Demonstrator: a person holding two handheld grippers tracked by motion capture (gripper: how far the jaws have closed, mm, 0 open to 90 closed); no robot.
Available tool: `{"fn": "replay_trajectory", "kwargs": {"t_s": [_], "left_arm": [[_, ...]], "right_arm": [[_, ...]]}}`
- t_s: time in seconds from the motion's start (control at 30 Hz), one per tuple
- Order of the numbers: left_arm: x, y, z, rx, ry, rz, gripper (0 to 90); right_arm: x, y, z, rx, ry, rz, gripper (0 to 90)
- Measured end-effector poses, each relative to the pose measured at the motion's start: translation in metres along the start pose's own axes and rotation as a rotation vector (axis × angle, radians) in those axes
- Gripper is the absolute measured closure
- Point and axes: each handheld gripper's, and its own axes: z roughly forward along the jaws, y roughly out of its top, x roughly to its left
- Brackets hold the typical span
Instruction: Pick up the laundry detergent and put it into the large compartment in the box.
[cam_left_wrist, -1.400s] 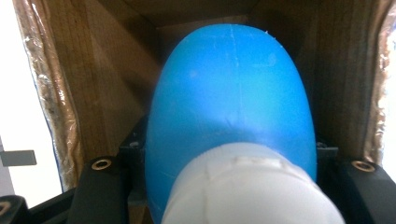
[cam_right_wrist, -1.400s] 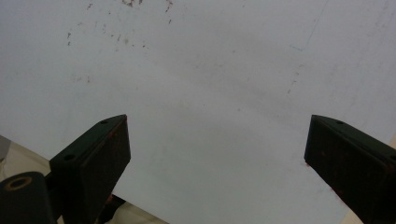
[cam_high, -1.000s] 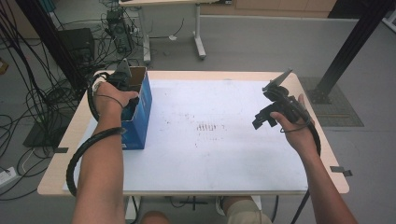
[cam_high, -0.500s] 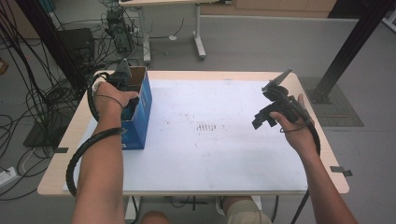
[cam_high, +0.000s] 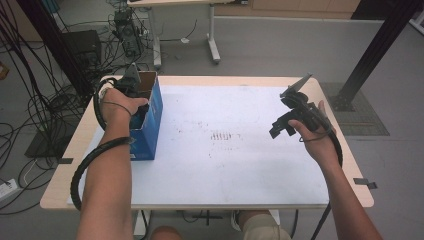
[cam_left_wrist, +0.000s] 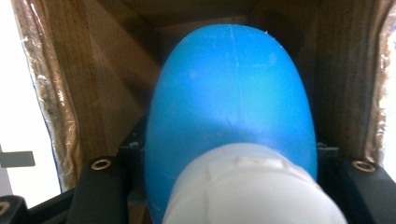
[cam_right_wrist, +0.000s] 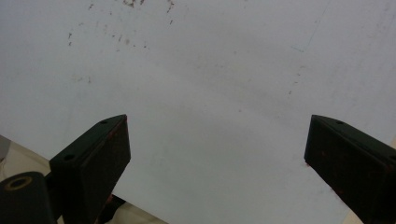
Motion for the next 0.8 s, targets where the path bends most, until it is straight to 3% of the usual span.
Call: {"fn": "replay_trajectory", "kwargs": {"t_s": [0.8], "left_arm": [[-0.003,-0.005,-0.019,-0.024,0.020,0.015,32.7]], "right_arm": [[0.004,0.001,-0.003,-0.007,-0.001,-0.012,6.7]]}}
